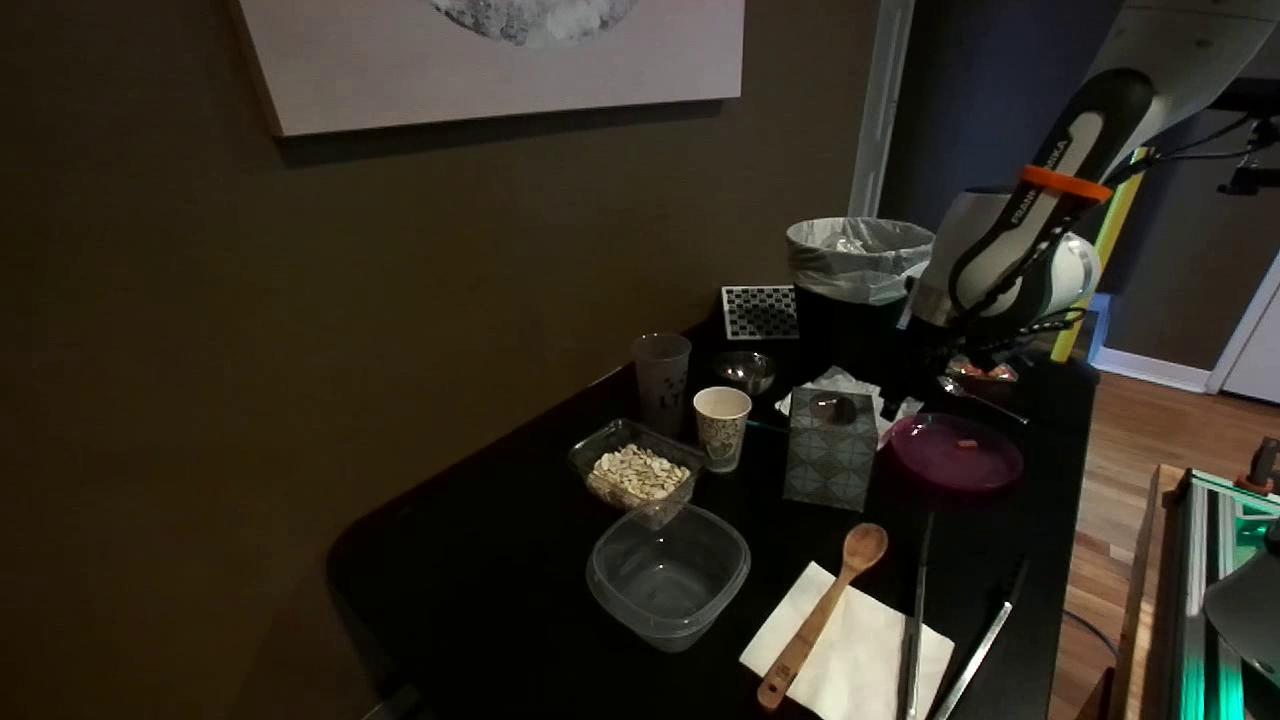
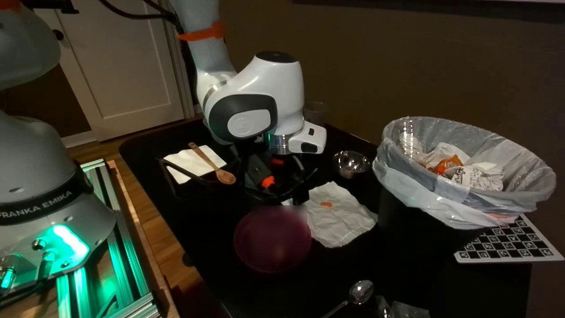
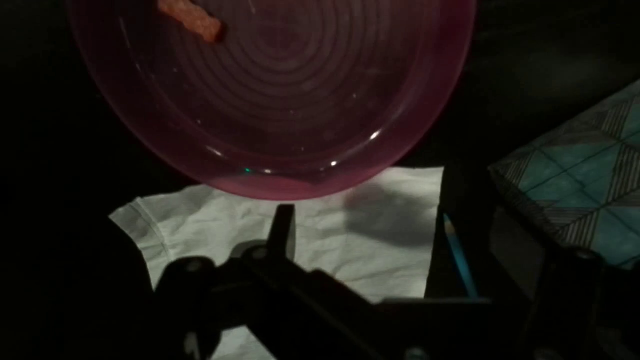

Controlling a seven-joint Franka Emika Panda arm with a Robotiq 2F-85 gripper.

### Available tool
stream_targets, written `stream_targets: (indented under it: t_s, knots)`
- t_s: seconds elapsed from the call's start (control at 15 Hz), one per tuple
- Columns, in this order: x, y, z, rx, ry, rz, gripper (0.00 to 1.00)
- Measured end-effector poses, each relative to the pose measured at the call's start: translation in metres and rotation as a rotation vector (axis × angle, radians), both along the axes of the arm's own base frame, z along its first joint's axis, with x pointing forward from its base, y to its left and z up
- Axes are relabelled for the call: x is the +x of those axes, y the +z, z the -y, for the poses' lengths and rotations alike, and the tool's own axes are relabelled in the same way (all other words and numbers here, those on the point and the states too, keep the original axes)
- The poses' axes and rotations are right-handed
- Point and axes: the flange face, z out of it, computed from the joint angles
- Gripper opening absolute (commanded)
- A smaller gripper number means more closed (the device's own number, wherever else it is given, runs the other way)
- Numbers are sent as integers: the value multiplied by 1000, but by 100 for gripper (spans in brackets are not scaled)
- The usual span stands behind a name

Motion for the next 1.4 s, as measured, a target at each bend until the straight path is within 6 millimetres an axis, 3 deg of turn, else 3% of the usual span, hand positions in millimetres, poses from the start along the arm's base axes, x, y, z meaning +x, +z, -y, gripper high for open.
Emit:
stream_targets:
  t_s: [0.27, 0.67, 1.4]
  knots:
    - [-18, 9, 10, 2, 101, -126, 100]
    - [-44, 4, 37, 8, 269, -207, 100]
    - [-71, -11, 52, -31, 315, -246, 100]
